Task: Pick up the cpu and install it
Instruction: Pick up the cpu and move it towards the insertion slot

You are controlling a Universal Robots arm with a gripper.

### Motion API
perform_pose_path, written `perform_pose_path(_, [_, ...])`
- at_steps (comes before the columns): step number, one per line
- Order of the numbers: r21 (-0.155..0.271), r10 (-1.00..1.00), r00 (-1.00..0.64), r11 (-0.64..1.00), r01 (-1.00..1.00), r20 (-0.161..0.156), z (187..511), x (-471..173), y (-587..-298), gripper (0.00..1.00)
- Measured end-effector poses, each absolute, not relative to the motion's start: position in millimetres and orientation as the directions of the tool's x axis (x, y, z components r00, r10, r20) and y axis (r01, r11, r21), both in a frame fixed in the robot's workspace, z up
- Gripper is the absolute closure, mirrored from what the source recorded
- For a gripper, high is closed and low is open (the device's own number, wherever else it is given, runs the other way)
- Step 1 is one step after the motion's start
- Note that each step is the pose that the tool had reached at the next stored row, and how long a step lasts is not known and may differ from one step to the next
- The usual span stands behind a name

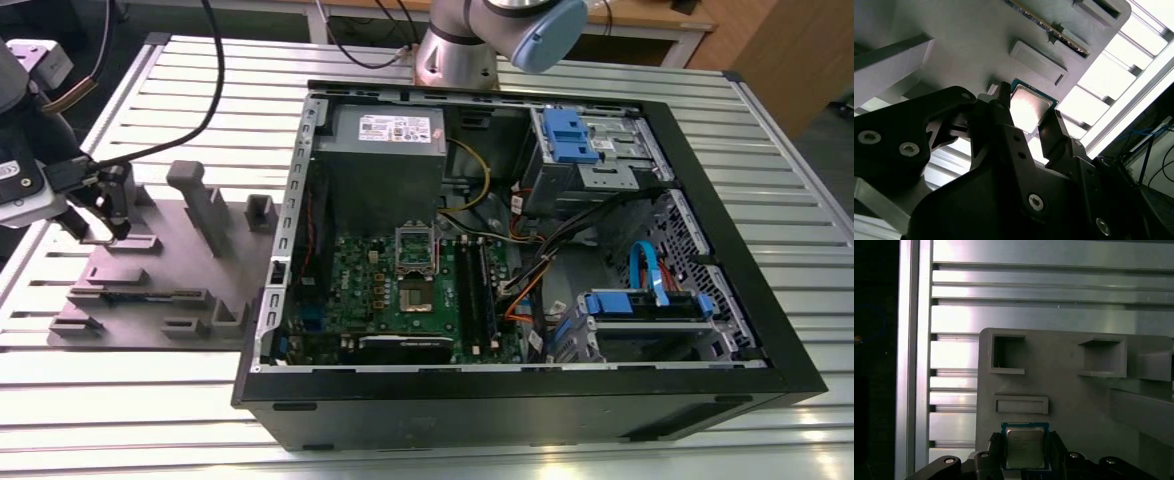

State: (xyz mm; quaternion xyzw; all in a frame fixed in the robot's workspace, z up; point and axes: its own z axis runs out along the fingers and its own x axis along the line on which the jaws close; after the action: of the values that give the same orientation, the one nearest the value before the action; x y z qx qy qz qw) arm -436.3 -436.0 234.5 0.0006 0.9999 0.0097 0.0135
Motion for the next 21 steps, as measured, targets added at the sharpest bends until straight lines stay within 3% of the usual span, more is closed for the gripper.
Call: perform_pose_path(21, [0.022, 0.001, -1.000, 1.000, 0.001, -0.027, 260, -435, -436, 0.53])
